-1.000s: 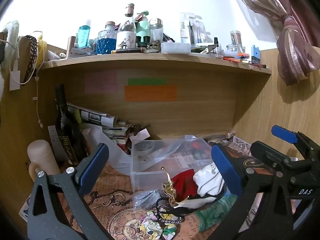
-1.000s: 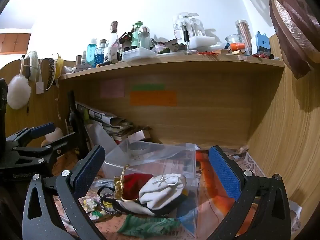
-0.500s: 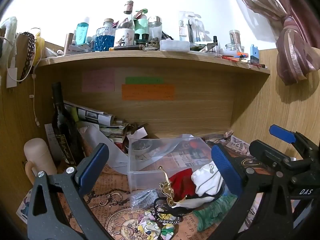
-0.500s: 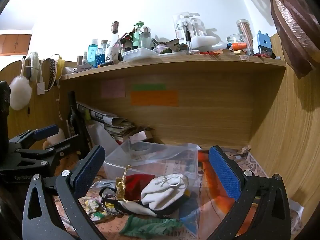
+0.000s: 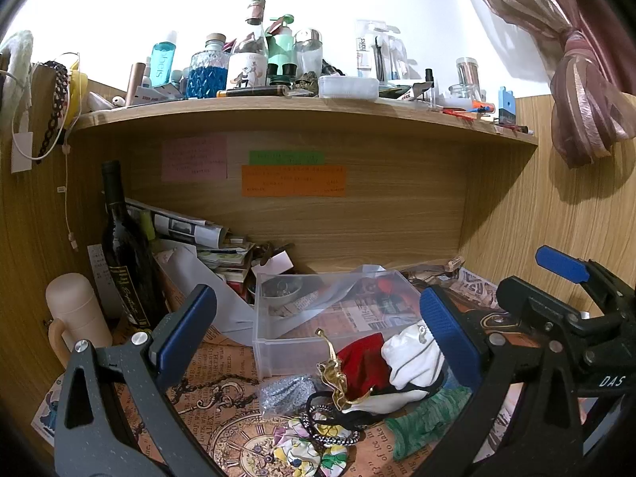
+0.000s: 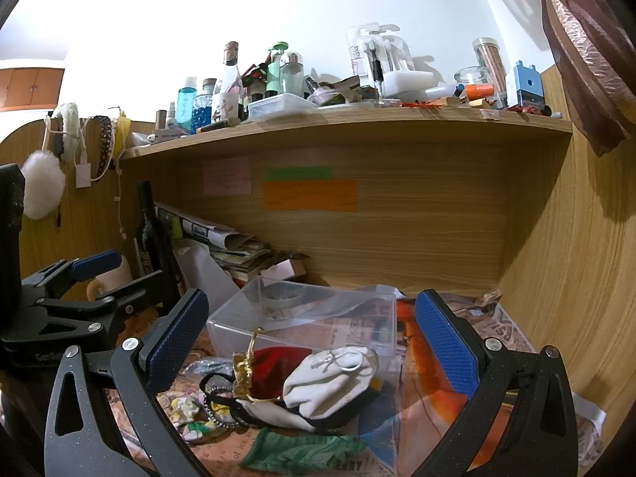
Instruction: Organize soft objects
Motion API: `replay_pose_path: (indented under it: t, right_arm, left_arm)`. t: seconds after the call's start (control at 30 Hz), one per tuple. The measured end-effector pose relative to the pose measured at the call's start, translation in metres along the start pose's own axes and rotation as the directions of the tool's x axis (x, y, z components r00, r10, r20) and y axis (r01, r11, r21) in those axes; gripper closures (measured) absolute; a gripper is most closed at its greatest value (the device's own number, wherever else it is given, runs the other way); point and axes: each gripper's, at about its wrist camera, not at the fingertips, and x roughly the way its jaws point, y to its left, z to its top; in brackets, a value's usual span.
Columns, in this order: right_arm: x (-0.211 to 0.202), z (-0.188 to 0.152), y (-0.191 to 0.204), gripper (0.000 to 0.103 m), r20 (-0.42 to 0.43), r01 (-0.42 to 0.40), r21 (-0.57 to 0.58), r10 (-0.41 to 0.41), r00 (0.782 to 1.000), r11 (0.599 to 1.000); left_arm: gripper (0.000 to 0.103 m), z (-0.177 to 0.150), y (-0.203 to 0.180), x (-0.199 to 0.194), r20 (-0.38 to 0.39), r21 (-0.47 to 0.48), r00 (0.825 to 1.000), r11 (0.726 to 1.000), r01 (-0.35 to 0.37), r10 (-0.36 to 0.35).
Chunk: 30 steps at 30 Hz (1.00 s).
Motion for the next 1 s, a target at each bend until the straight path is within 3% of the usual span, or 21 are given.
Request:
replay_pose_path:
  t: [1.0]
  right_arm:
    - [0.0041,0.0004,0.0013,0.0,-0.005,0.0,0.007,0.0,1.0,1.0]
  left_arm:
    - [0.0,-0.0053,0.0045,0.0064,-0.01,-0.01,1.0,1.0,0.006,-0.006]
